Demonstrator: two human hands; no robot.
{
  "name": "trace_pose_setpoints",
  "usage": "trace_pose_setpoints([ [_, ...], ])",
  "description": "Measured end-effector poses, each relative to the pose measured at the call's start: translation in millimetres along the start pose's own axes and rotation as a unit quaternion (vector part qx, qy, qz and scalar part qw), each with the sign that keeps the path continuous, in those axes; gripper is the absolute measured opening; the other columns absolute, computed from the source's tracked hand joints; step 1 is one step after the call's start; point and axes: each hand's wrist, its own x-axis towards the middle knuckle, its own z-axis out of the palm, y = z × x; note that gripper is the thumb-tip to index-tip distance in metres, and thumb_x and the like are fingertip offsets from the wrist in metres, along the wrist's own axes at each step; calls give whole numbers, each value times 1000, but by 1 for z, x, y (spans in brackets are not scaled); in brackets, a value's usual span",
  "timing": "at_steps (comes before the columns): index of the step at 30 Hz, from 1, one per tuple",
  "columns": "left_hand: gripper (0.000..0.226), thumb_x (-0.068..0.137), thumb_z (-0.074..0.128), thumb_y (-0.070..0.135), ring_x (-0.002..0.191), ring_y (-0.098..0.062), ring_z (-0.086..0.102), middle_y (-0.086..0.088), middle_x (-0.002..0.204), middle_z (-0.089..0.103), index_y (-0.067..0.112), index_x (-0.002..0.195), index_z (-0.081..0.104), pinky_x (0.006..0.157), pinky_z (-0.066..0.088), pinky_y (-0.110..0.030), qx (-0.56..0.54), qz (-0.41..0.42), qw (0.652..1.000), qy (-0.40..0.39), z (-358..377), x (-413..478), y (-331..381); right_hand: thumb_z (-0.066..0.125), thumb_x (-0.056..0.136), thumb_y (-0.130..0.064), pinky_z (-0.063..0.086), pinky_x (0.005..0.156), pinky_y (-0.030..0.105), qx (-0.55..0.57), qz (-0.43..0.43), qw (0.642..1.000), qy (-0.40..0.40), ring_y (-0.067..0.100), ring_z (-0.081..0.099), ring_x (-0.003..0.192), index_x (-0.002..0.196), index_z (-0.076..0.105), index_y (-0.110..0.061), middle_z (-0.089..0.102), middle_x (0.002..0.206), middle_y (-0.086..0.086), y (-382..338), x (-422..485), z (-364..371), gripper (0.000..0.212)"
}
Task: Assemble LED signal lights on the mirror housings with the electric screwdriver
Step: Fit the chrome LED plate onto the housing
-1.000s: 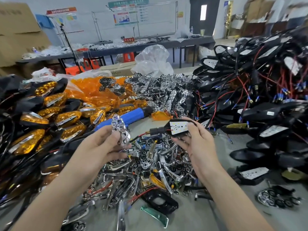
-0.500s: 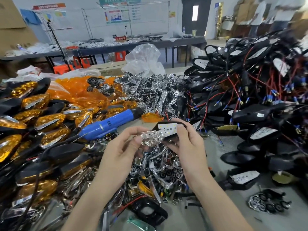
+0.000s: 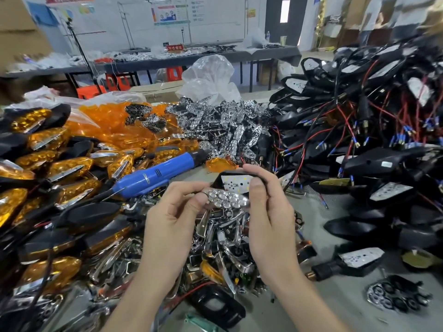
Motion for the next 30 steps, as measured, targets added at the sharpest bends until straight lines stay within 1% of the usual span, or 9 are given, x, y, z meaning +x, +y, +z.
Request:
trace_pose_setpoints([
  [4, 16, 85, 64, 32, 78, -12, 71, 1, 92, 73, 44, 92, 73, 75, 54, -16, -38, -16, 999, 9, 1, 0, -1, 37, 108, -48, 29, 52, 13, -15, -18, 1000, 8, 4, 38, 51, 127, 59, -43, 47, 62, -15, -1, -3, 1, 30],
  [7, 15, 83, 64, 33, 78, -13, 72, 3, 86, 75, 41, 92, 74, 74, 54, -16, -59, -25, 998, 13, 0, -1, 1, 36, 108, -50, 30, 53, 9, -24, -25, 999, 9, 1, 42, 52, 129, 59, -41, 50, 66, -20, -4, -4, 1, 32],
  [12, 16, 85, 64, 26, 77, -14, 71, 0, 87, 73, 37, 90, 74, 76, 53, -16, -78, -7, 997, 7, 0, -3, 5, 37, 109, -44, 36, 65, 4, -39, -42, 998, 4, -12, 51, 70, 132, 57, -33, 61, 92, -23, -7, -6, 2, 33],
  [15, 16, 87, 64, 25, 77, -13, 71, 2, 89, 71, 37, 91, 74, 77, 53, -16, -78, 2, 997, 2, -2, -3, 2, 37, 110, -40, 36, 64, 6, -39, -63, 997, 9, -5, 53, 67, 132, 57, -32, 67, 103, -17, -10, -6, 2, 31],
  [17, 12, 89, 65, 30, 77, -12, 69, 5, 89, 70, 35, 94, 74, 79, 54, -18, -86, -3, 996, -8, -3, -3, -1, 36, 110, -43, 35, 60, 7, -35, -70, 997, 18, 1, 50, 59, 132, 57, -33, 65, 96, -20, -11, -7, 2, 32],
  [19, 10, 88, 68, 37, 75, -8, 66, 9, 87, 68, 33, 95, 74, 79, 52, -18, -117, -17, 993, -17, -4, -2, -2, 36, 110, -45, 34, 59, 5, -34, -73, 996, 24, -4, 49, 58, 132, 58, -32, 56, 84, -26, -10, -7, 1, 34],
  [22, 18, 90, 67, 45, 69, -1, 59, 14, 84, 66, 31, 97, 74, 73, 48, -13, -129, -25, 991, -26, -4, -2, -3, 36, 110, -44, 39, 69, 6, -36, -70, 997, 13, -12, 49, 68, 132, 58, -33, 52, 84, -30, -8, -6, 1, 33],
  [27, 15, 92, 62, 26, 77, -5, 63, 9, 88, 68, 34, 97, 74, 78, 51, -16, -77, 8, 997, -21, -3, -1, -1, 41, 110, -27, 34, 69, 1, -49, -84, 995, -2, -18, 49, 73, 129, 59, -31, 48, 86, -31, -10, -7, 1, 27],
  [30, 19, 90, 61, 27, 79, -8, 62, 8, 93, 67, 39, 95, 74, 77, 51, -17, -60, 13, 998, -21, -4, 0, 2, 41, 110, -25, 34, 70, 1, -58, -93, 994, -5, -18, 49, 73, 129, 61, -27, 46, 85, -32, -12, -7, 1, 28],
])
